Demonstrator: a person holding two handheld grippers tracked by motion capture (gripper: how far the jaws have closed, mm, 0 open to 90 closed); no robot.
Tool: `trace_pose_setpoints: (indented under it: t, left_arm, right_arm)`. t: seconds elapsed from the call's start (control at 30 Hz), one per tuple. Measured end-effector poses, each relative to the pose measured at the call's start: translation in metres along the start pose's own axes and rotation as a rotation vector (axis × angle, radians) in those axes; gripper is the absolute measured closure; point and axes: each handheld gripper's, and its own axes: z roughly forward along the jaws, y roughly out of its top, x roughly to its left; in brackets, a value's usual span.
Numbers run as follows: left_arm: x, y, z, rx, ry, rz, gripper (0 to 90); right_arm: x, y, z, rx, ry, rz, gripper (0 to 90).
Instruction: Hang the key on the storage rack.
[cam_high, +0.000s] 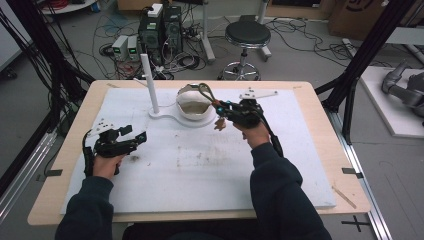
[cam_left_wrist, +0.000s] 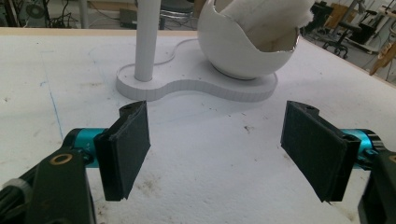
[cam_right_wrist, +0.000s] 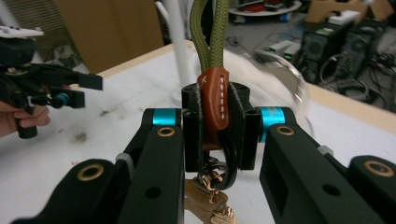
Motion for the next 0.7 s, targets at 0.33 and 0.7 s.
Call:
trace_pose_setpoints:
  t: [0.33, 0.7]
  left_arm:
    - [0.002, 0.000, -0.001, -0.007, -0.003, -0.006, 24.0]
    - [0.003, 0.000, -0.002, -0.007, -0.004, -0.006, 24.0]
  right_arm:
    - [0.037, 0.049, 0.058, 0.011, 0.103, -0.122, 77.9]
    - [0.060, 0.069, 0.108, 0.037, 0.131, -0.147, 77.9]
